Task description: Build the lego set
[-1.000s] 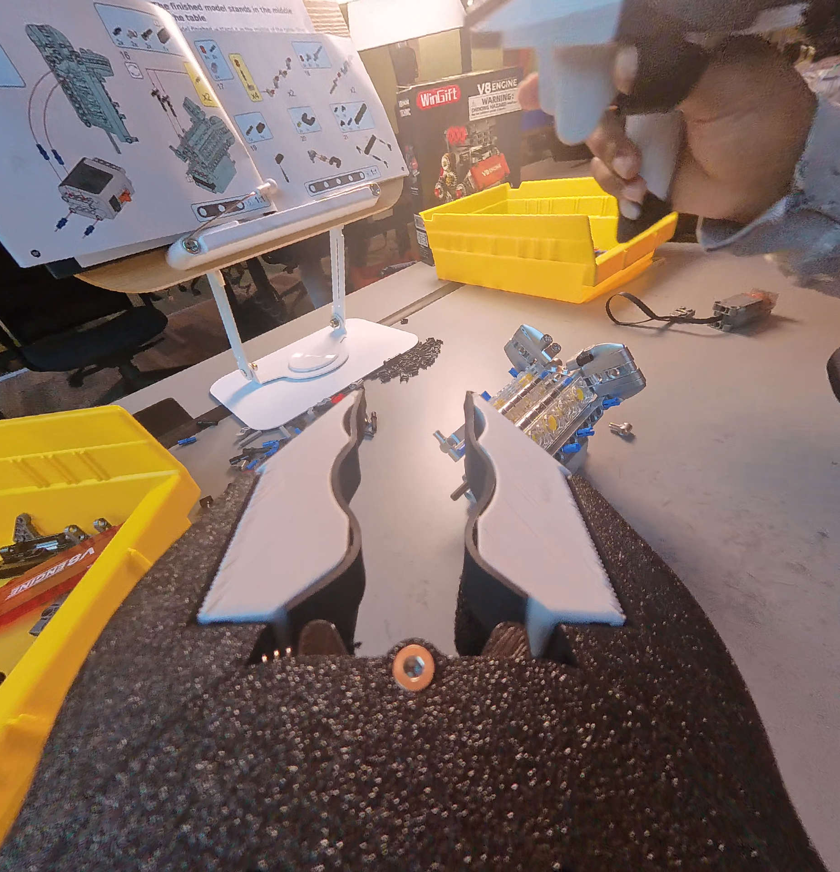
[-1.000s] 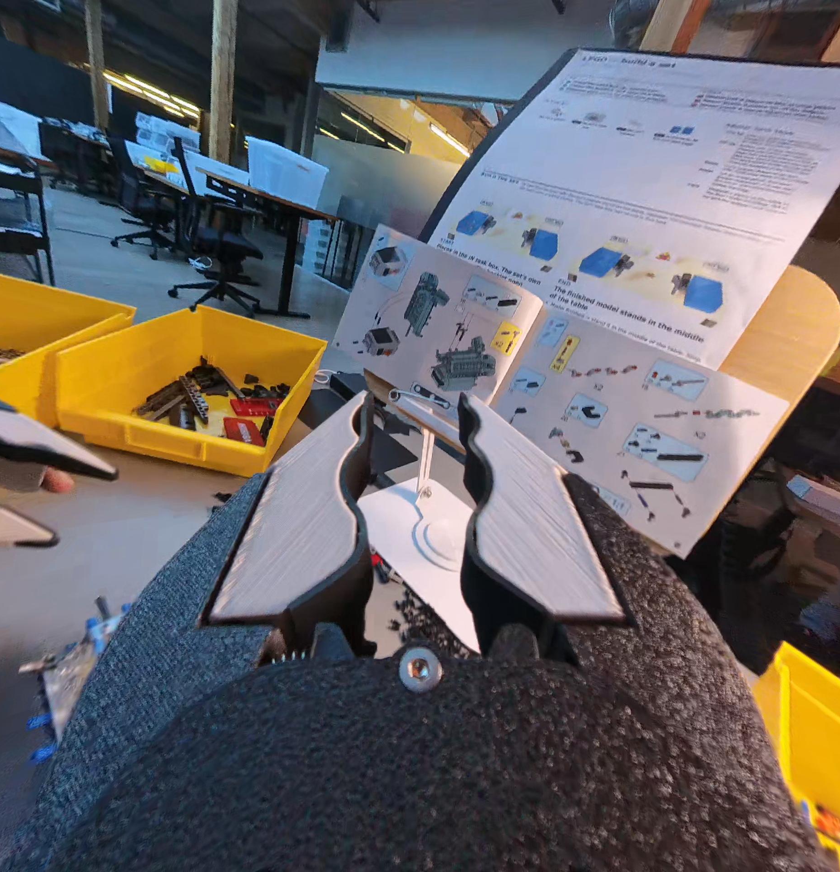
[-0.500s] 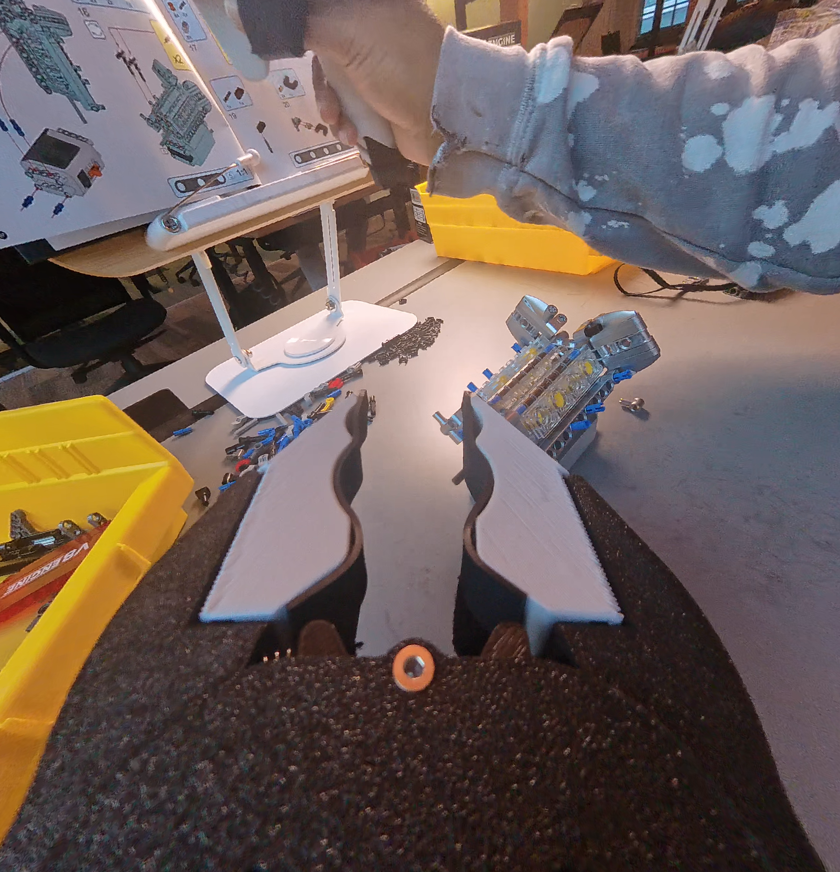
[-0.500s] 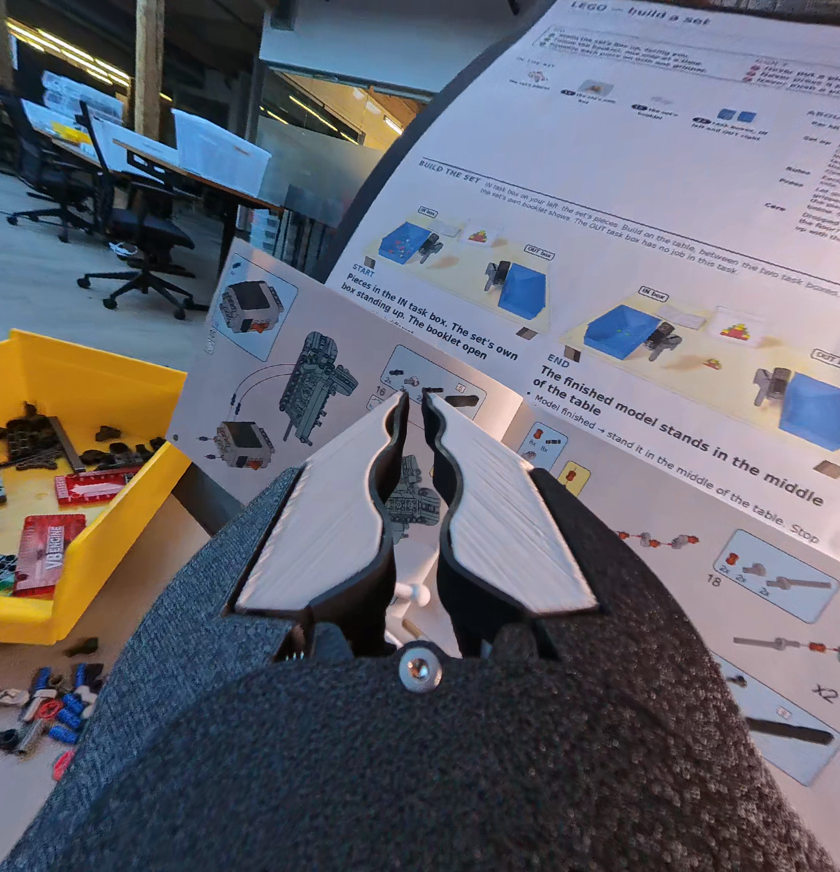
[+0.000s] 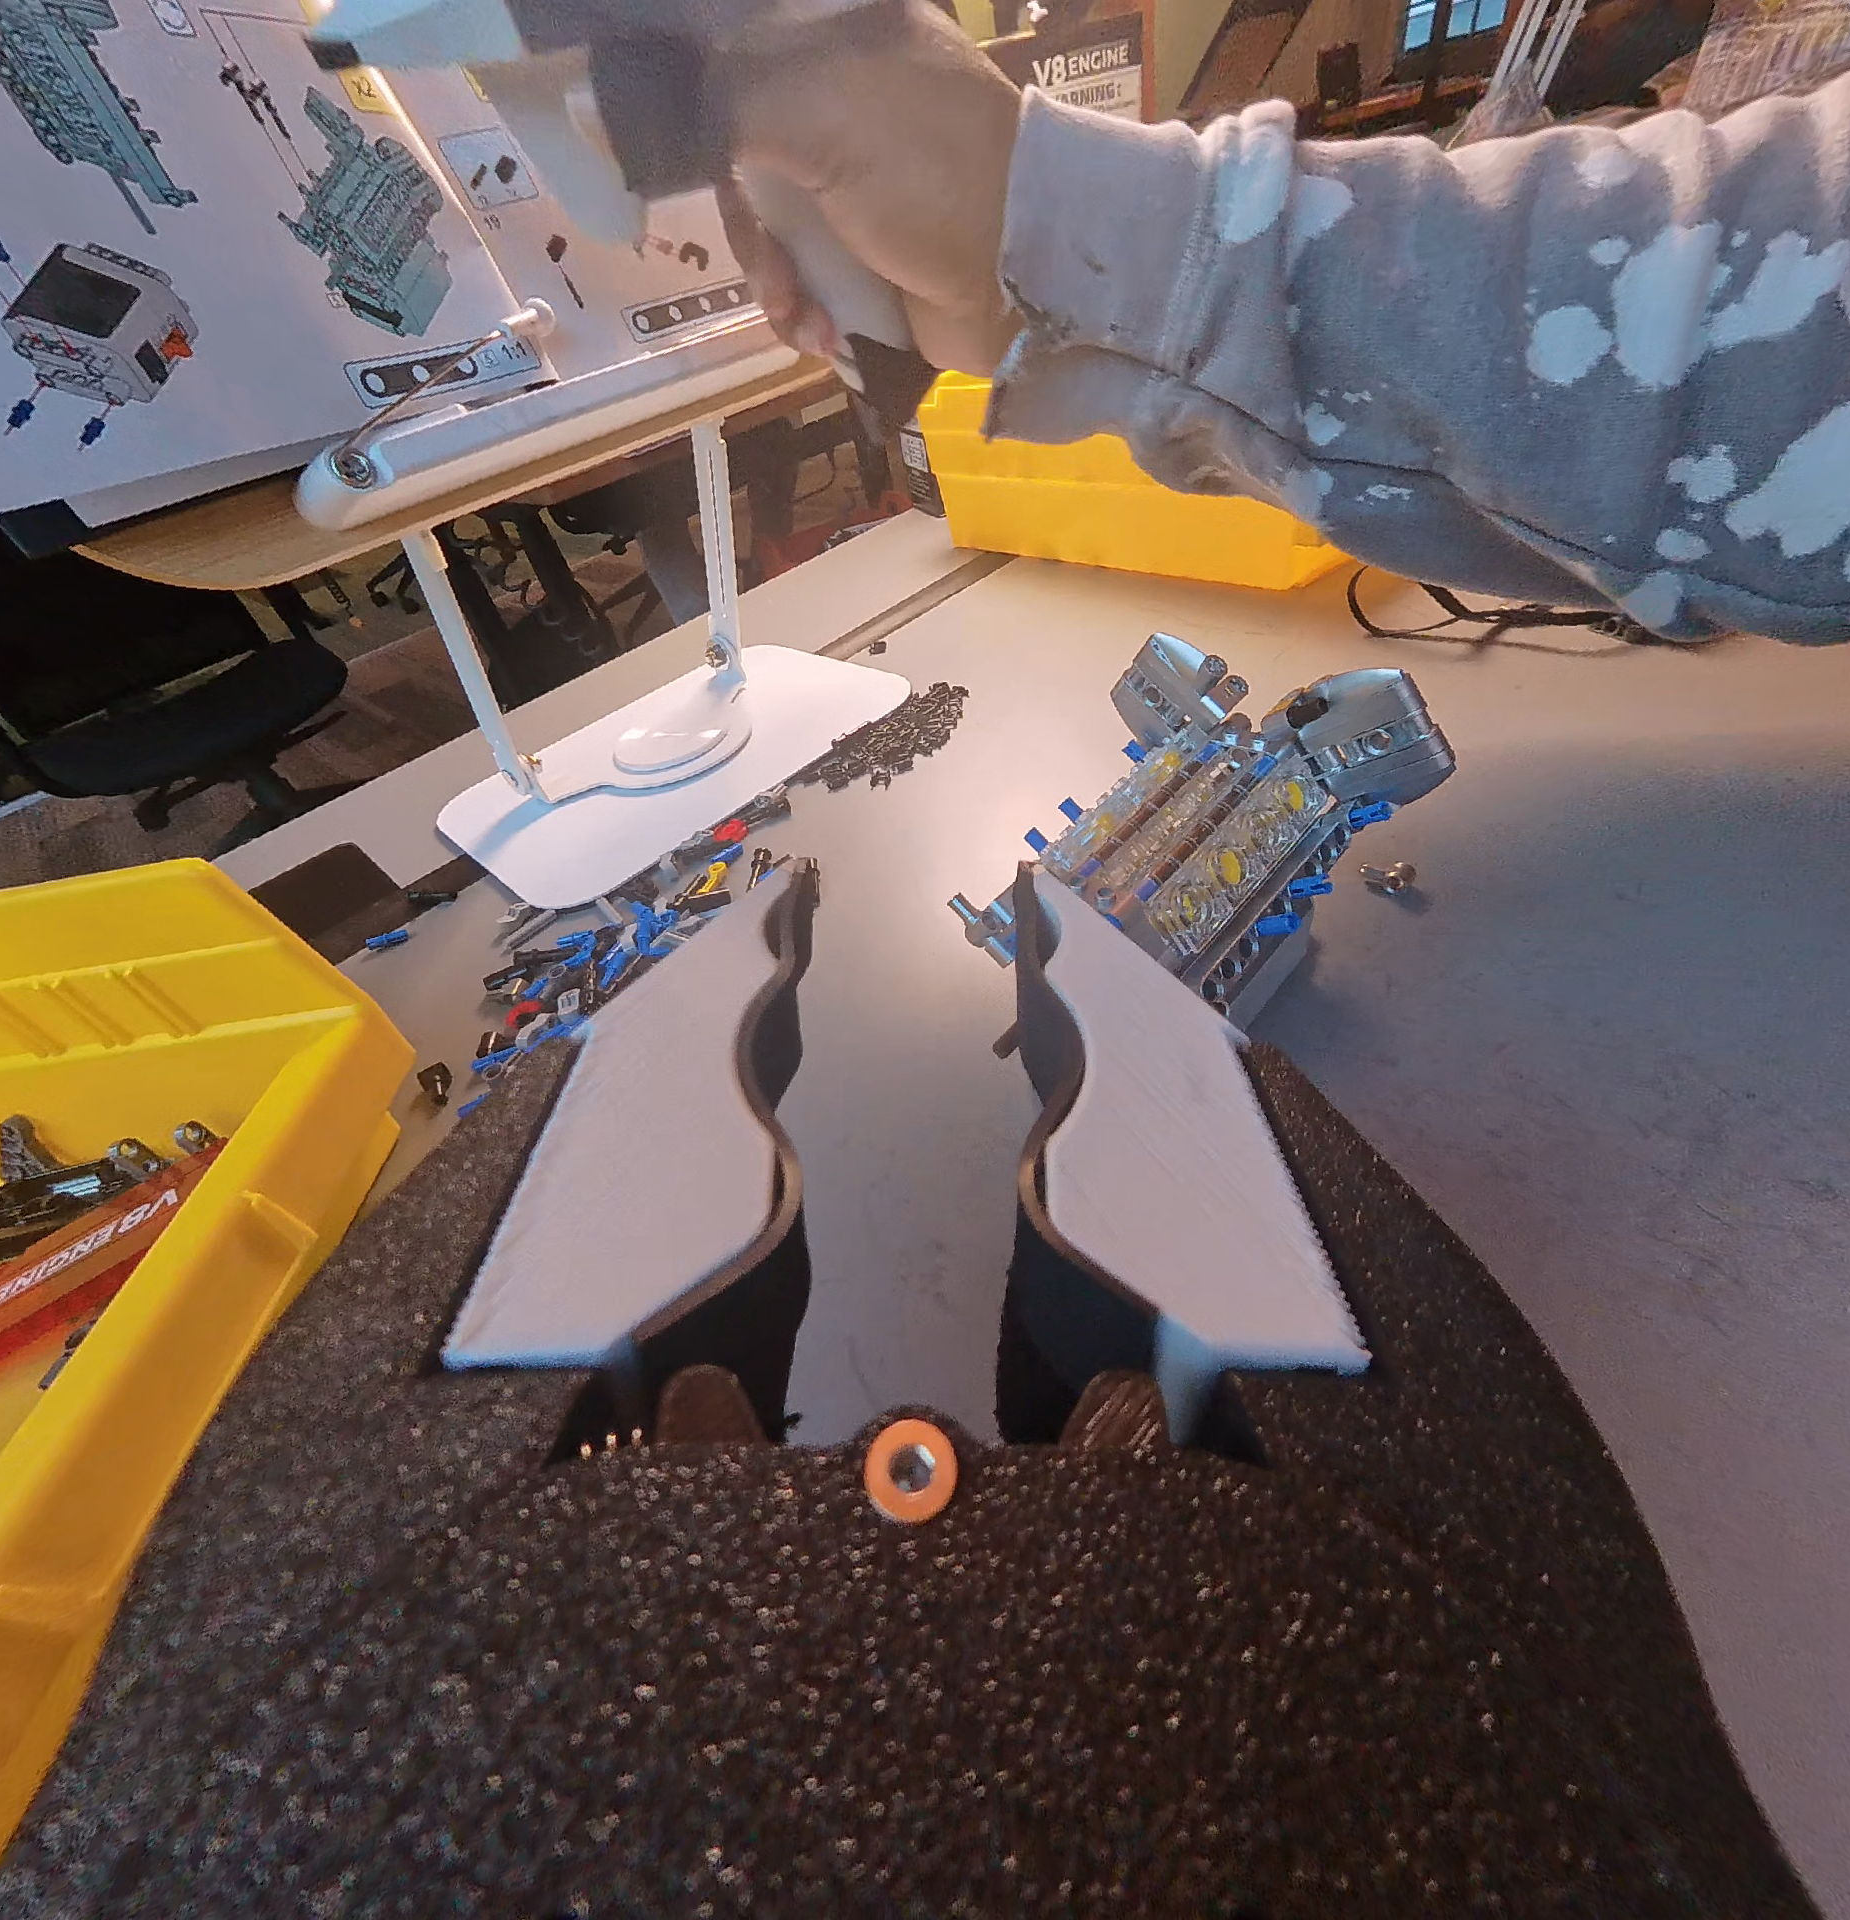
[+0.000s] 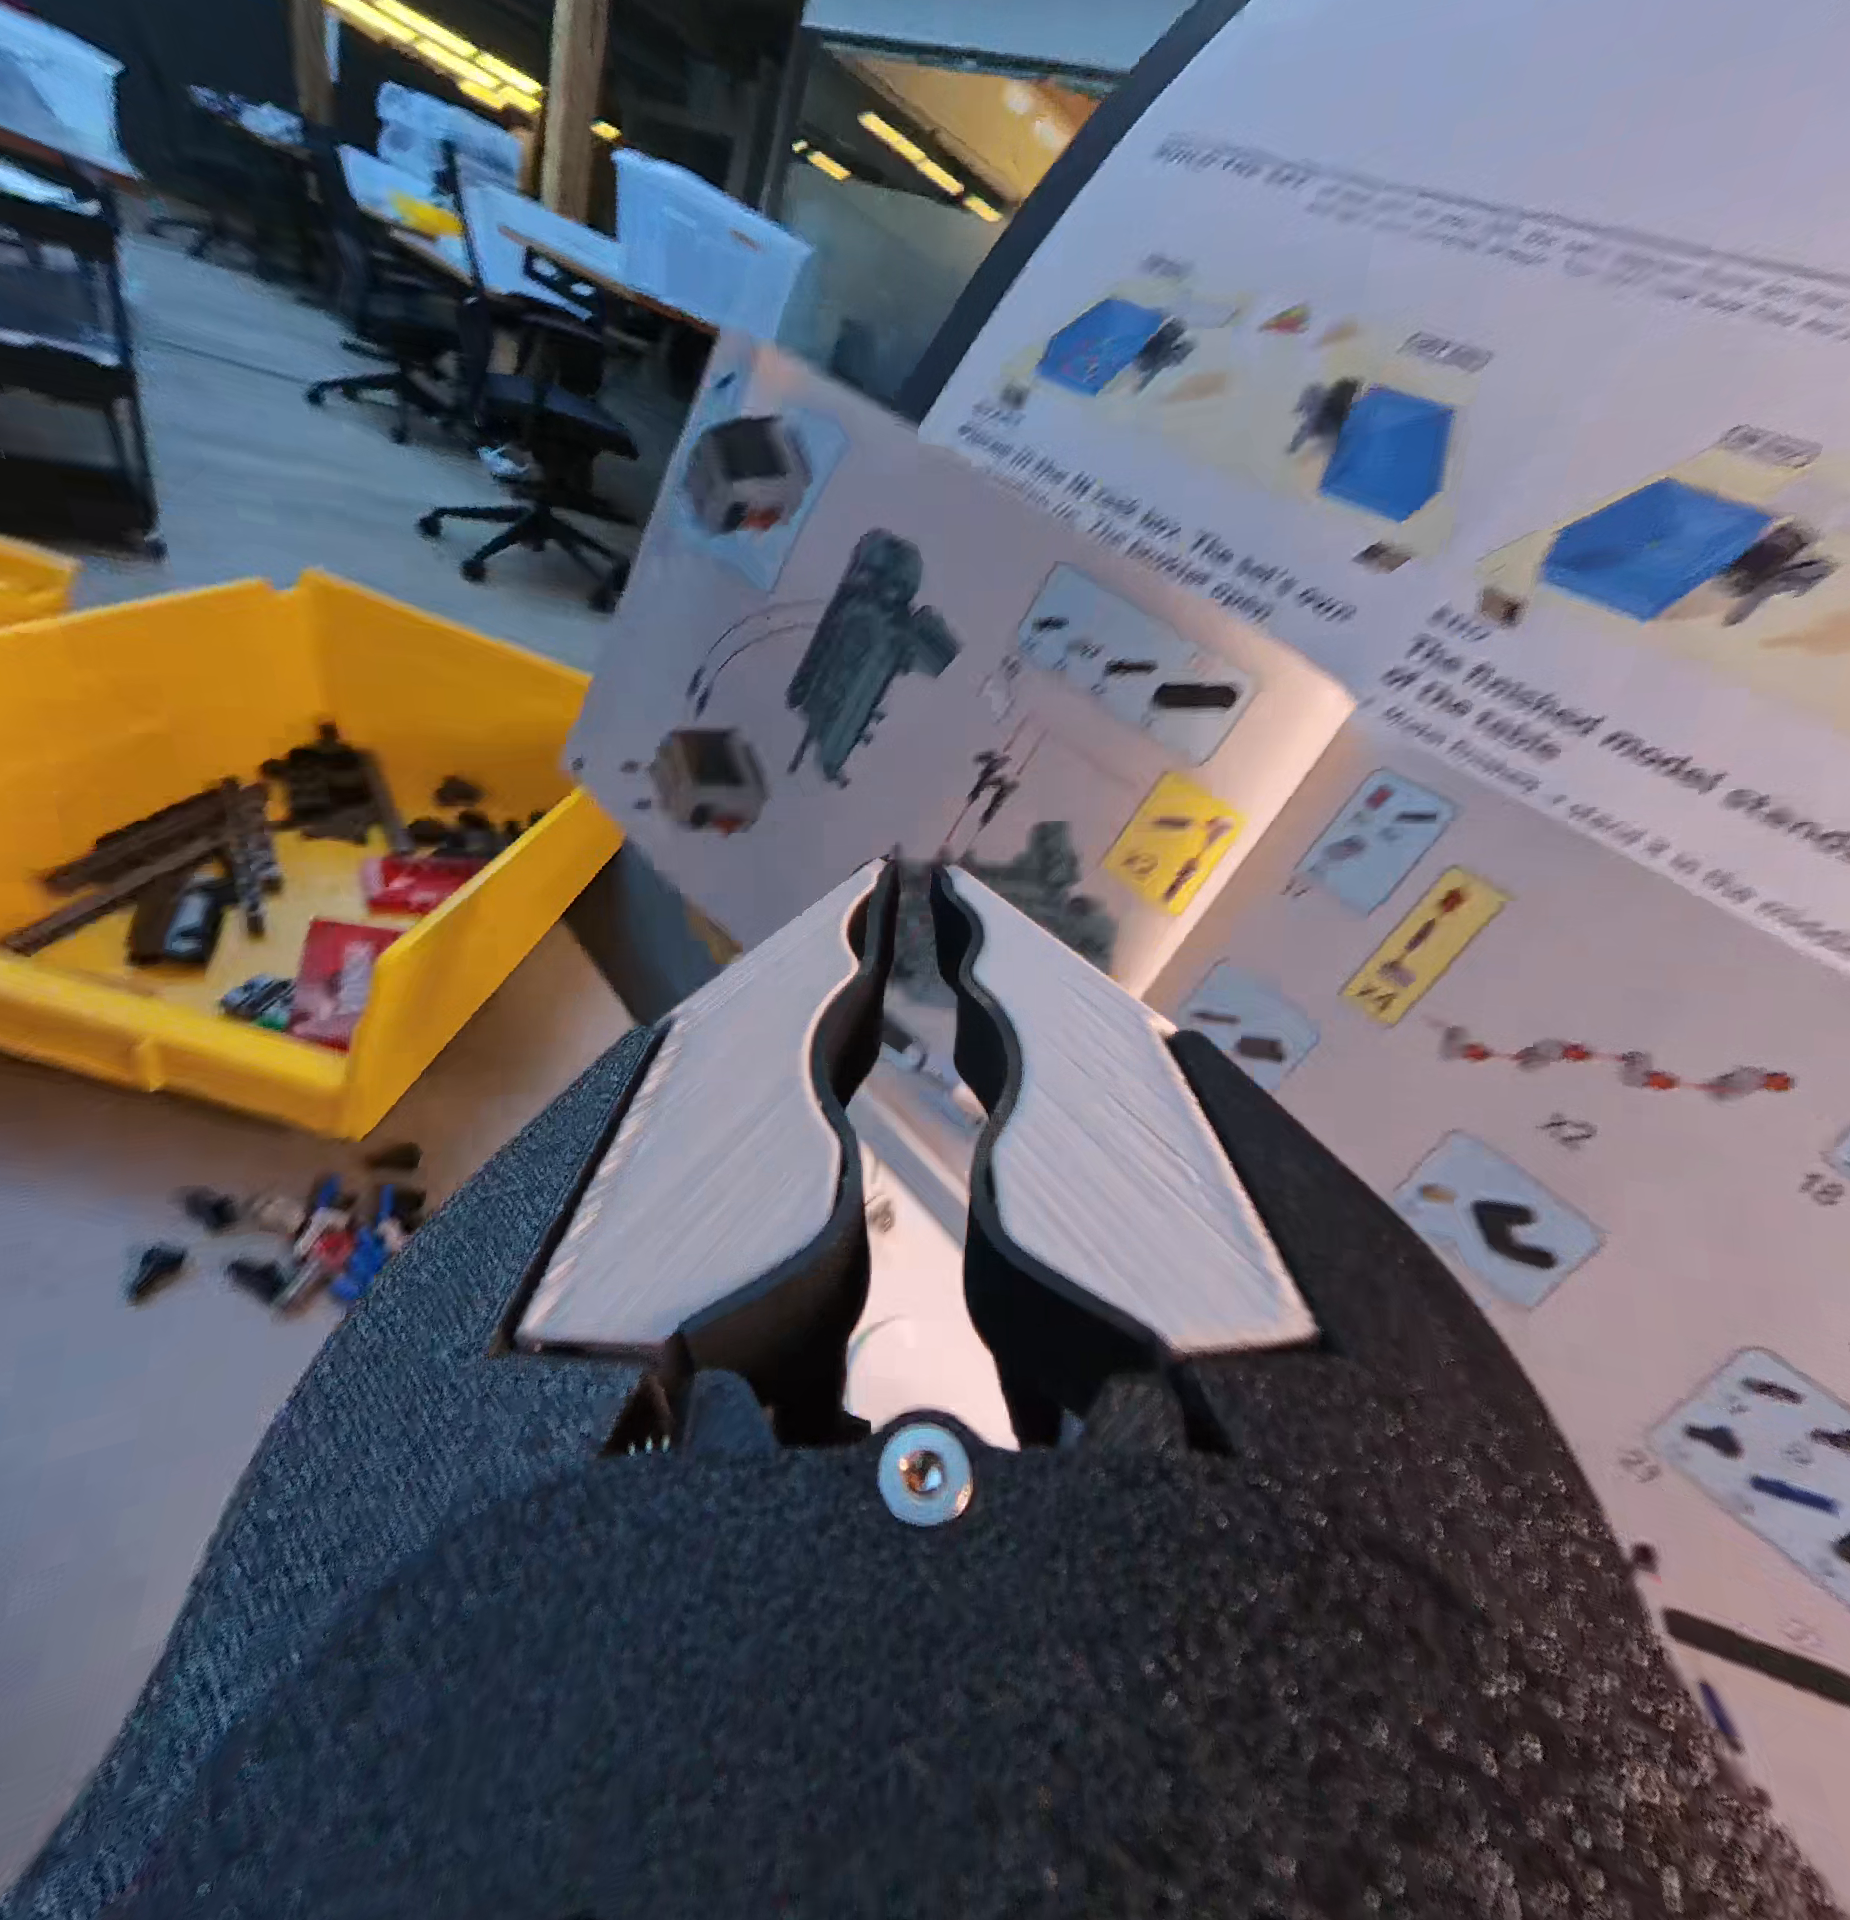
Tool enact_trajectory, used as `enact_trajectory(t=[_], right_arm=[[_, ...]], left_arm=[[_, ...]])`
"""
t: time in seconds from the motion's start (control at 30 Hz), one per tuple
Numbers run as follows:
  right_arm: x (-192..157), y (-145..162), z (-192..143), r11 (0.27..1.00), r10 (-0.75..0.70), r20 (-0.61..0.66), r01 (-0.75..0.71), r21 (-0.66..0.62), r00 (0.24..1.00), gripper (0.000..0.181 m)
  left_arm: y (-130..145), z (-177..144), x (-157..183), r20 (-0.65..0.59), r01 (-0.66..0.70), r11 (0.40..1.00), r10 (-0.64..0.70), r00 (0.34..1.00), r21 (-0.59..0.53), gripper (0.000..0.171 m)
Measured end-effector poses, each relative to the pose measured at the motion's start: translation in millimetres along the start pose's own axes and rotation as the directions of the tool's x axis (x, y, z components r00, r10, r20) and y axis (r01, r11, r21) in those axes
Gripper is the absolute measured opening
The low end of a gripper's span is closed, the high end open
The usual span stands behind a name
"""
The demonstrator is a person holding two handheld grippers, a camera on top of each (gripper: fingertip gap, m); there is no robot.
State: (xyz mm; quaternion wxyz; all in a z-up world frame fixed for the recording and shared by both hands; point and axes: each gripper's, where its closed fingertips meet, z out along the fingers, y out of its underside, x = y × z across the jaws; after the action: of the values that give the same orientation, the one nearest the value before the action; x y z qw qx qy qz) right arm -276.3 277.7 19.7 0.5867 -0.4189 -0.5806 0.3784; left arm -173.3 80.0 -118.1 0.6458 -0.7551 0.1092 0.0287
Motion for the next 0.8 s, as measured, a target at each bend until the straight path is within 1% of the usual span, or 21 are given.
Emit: enact_trajectory(t=[0.07, 0.17, 0.23, 0.3, 0.4, 0.57, 0.67, 0.8], right_arm=[[-29.9, 32.5, -10.6, 0.995, -0.021, 0.152, 0.035, -0.090, 0.988, 0.006], [-71.9, 100.6, -28.7, 0.948, 0.035, 0.366, 0.085, -0.306, 0.930, 0.010], [-88.9, 141.1, -37.8, 0.899, 0.098, 0.435, 0.108, -0.424, 0.895, 0.012], [-94.6, 168.2, -38.9, 0.868, 0.124, 0.444, 0.120, -0.481, 0.887, 0.012], [-99.3, 185.4, -35.9, 0.852, 0.158, 0.463, 0.117, -0.510, 0.872, 0.012], [-113.1, 192.0, -33.4, 0.832, 0.190, 0.544, 0.160, -0.531, 0.817, 0.015], [-116.7, 199.3, -30.9, 0.808, 0.170, 0.563, 0.212, -0.549, 0.809, 0.015], [-120.5, 202.1, -29.3, 0.791, 0.197, 0.575, 0.218, -0.571, 0.794, 0.007]], left_arm=[[0.1, 0.0, -0.2, 0.003, -0.002, 1.000, 0.002, 1.000, -0.003, 0.036], [1.8, 1.5, 1.6, -0.004, -0.003, 1.000, 0.003, 1.000, -0.010, 0.035], [4.1, 3.2, 4.0, -0.011, -0.006, 1.000, 0.006, 1.000, -0.020, 0.035], [5.9, 4.4, 6.4, -0.017, -0.015, 0.999, 0.015, 1.000, -0.028, 0.035], [9.4, 4.9, 6.2, -0.013, -0.034, 0.998, 0.033, 0.999, -0.044, 0.034], [11.6, 4.6, 2.6, -0.006, -0.026, 0.998, 0.026, 1.000, -0.054, 0.033], [11.4, 4.7, 4.2, -0.013, -0.029, 0.998, 0.028, 1.000, -0.056, 0.032], [11.0, 4.8, 7.1, -0.022, -0.042, 0.997, 0.040, 0.999, -0.057, 0.032]])
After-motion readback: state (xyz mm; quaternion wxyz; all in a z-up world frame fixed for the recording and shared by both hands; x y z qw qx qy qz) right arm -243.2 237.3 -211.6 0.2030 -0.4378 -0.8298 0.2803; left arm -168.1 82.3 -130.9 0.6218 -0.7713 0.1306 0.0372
